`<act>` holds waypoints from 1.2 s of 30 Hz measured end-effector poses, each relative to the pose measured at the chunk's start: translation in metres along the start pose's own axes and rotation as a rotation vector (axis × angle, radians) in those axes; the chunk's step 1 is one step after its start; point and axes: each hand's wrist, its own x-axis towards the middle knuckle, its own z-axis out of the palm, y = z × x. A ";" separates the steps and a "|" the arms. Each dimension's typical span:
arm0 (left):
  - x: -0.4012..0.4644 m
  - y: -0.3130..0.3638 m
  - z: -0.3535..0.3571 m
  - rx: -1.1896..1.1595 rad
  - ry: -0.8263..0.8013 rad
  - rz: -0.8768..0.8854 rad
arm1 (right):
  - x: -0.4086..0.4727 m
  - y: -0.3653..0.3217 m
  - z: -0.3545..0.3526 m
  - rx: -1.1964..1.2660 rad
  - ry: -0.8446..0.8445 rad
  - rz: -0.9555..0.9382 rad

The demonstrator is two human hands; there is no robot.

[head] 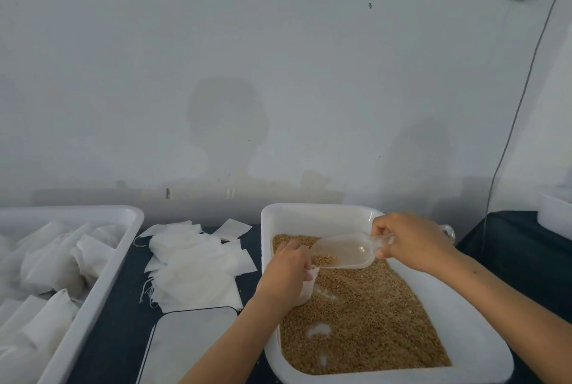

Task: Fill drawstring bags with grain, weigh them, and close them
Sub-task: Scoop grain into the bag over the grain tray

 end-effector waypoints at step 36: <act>-0.051 0.005 -0.115 -0.893 0.396 -0.031 | -0.025 -0.123 0.028 1.013 0.251 -0.166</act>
